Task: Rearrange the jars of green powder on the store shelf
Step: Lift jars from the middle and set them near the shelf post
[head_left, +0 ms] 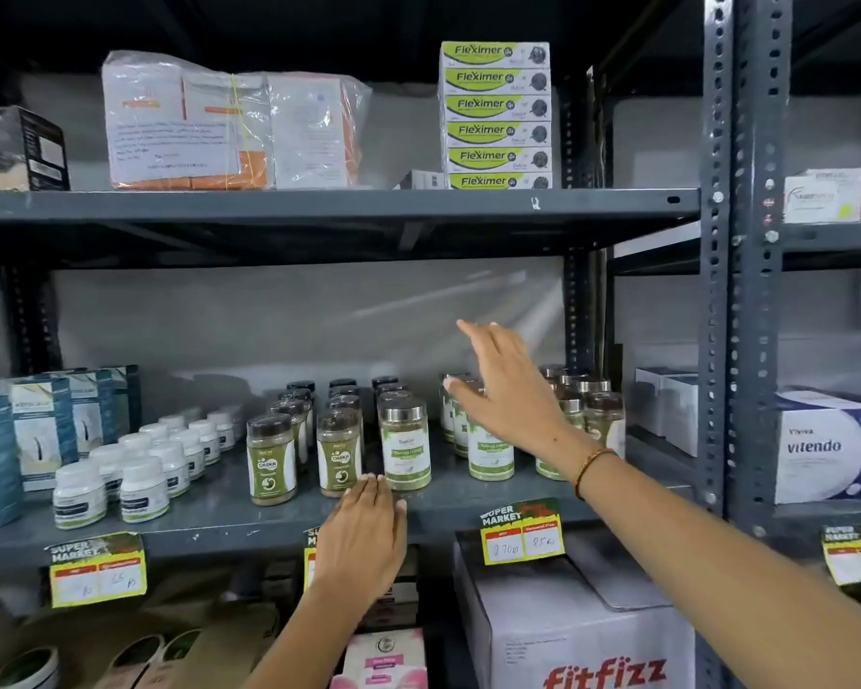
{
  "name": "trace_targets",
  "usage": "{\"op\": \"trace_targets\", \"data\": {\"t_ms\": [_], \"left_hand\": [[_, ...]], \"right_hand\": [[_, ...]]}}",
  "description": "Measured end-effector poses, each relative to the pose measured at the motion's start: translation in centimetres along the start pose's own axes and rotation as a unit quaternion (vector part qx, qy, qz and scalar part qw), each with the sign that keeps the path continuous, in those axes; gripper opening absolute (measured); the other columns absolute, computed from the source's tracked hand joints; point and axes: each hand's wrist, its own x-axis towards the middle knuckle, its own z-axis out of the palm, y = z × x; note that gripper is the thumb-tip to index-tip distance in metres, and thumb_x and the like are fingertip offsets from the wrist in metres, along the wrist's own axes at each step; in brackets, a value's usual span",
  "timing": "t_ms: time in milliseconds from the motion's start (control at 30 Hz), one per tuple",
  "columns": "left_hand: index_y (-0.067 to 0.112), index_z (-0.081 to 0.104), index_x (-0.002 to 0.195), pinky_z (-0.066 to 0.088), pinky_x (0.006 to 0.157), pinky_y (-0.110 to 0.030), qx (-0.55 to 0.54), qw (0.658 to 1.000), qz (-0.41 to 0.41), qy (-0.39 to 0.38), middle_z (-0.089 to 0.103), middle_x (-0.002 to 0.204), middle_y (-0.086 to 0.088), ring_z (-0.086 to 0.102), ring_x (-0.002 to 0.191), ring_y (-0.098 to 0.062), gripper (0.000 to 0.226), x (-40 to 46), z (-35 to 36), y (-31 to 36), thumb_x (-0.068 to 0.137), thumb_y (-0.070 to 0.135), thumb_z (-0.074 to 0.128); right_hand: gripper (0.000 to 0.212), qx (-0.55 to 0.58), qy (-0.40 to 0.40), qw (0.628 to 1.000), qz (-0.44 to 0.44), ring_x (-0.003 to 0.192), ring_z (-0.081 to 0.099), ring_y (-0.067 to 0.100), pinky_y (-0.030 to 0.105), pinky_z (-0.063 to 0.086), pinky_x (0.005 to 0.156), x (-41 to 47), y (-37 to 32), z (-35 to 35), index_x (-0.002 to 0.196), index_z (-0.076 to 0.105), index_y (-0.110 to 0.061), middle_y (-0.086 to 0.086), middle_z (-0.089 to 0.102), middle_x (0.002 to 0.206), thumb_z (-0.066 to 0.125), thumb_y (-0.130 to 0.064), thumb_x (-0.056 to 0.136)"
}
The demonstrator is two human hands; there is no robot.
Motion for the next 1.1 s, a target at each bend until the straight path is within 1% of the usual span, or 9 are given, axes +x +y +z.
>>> {"op": "trace_targets", "data": {"t_ms": [100, 300, 400, 500, 633, 700, 767, 833, 1100], "left_hand": [[0.009, 0.042, 0.142, 0.03, 0.11, -0.03, -0.019, 1.0, -0.017, 0.0, 0.046, 0.147, -0.007, 0.038, 0.137, -0.017, 0.064, 0.5, 0.7, -0.1, 0.097, 0.043, 0.012], [0.014, 0.059, 0.123, 0.043, 0.097, -0.031, 0.0, 0.999, -0.035, 0.021, 0.063, 0.127, -0.003, 0.054, 0.12, -0.016, 0.062, 1.1, 1.6, 0.2, 0.096, 0.043, 0.011], [0.01, 0.067, 0.116, 0.045, 0.096, -0.032, -0.001, 0.998, -0.054, 0.021, 0.069, 0.118, -0.006, 0.061, 0.113, -0.018, 0.057, 0.9, 2.1, 0.5, 0.097, 0.041, 0.023], [0.007, 0.071, 0.108, 0.048, 0.093, -0.035, 0.012, 0.998, -0.06, 0.033, 0.072, 0.11, -0.009, 0.066, 0.105, -0.02, 0.049, 0.8, 2.5, 0.7, 0.095, 0.037, 0.035], [0.005, 0.072, 0.107, 0.049, 0.094, -0.036, 0.018, 0.998, -0.056, 0.031, 0.072, 0.108, -0.01, 0.066, 0.104, -0.021, 0.044, 0.8, 2.5, 0.8, 0.095, 0.034, 0.04], [0.005, 0.072, 0.107, 0.049, 0.095, -0.036, 0.017, 0.998, -0.056, 0.035, 0.072, 0.108, -0.01, 0.066, 0.105, -0.021, 0.045, 0.7, 2.6, 0.8, 0.095, 0.034, 0.039], [0.005, 0.071, 0.108, 0.049, 0.096, -0.036, 0.018, 0.998, -0.055, 0.04, 0.072, 0.108, -0.011, 0.066, 0.106, -0.022, 0.046, 0.7, 2.7, 0.7, 0.096, 0.034, 0.039], [0.004, 0.071, 0.108, 0.049, 0.096, -0.037, 0.021, 0.998, -0.053, 0.04, 0.072, 0.109, -0.012, 0.065, 0.107, -0.022, 0.047, 0.7, 2.7, 0.6, 0.096, 0.034, 0.037], [0.001, 0.071, 0.107, 0.048, 0.096, -0.039, 0.016, 0.998, -0.052, 0.035, 0.071, 0.109, -0.015, 0.065, 0.106, -0.026, 0.051, 0.7, 2.4, 0.6, 0.096, 0.033, 0.033]], "right_hand": [[0.07, 0.008, -0.046, 0.999, 0.002, 0.149, 0.02, 0.024, 0.04, 0.034, 0.112, 0.8, -0.2, 2.1, 0.153, 0.028, -0.018, 0.007, 0.036, 0.154, 0.054, -0.044, 0.094], [0.069, 0.024, -0.176, 0.984, 0.014, 0.143, 0.03, 0.026, 0.045, 0.034, 0.113, 3.8, 0.1, 6.4, 0.15, 0.037, -0.021, 0.006, 0.041, 0.152, 0.057, -0.051, 0.091], [0.072, 0.02, -0.23, 0.973, 0.025, 0.136, 0.043, 0.032, 0.045, 0.039, 0.11, 5.1, 0.3, 8.4, 0.147, 0.043, -0.018, 0.011, 0.048, 0.147, 0.057, -0.056, 0.089], [0.075, 0.013, -0.267, 0.963, 0.027, 0.127, 0.053, 0.03, 0.043, 0.046, 0.103, 5.8, 0.4, 9.9, 0.144, 0.047, -0.016, 0.01, 0.055, 0.139, 0.056, -0.062, 0.086], [0.075, 0.036, -0.267, 0.962, 0.041, 0.11, 0.061, 0.024, 0.041, 0.051, 0.093, 6.4, 0.4, 10.6, 0.136, 0.054, -0.016, 0.003, 0.062, 0.124, 0.061, -0.065, 0.08], [0.065, 0.048, -0.266, 0.962, 0.046, 0.098, 0.061, 0.021, 0.035, 0.051, 0.083, 6.6, 0.3, 10.6, 0.123, 0.061, -0.016, -0.001, 0.064, 0.107, 0.066, -0.063, 0.078], [0.054, 0.063, -0.26, 0.962, 0.056, 0.093, 0.062, 0.02, 0.034, 0.05, 0.079, 6.8, 0.3, 10.6, 0.106, 0.064, -0.018, -0.003, 0.065, 0.099, 0.07, -0.061, 0.075], [0.053, 0.079, -0.255, 0.961, 0.068, 0.095, 0.063, 0.021, 0.037, 0.052, 0.082, 6.8, 0.3, 10.4, 0.101, 0.065, -0.019, -0.003, 0.067, 0.101, 0.072, -0.061, 0.072], [0.063, 0.082, -0.23, 0.968, 0.058, 0.104, 0.067, 0.022, 0.043, 0.054, 0.093, 5.9, -0.5, 6.8, 0.113, 0.069, -0.013, 0.002, 0.073, 0.109, 0.074, -0.06, 0.071]]}}
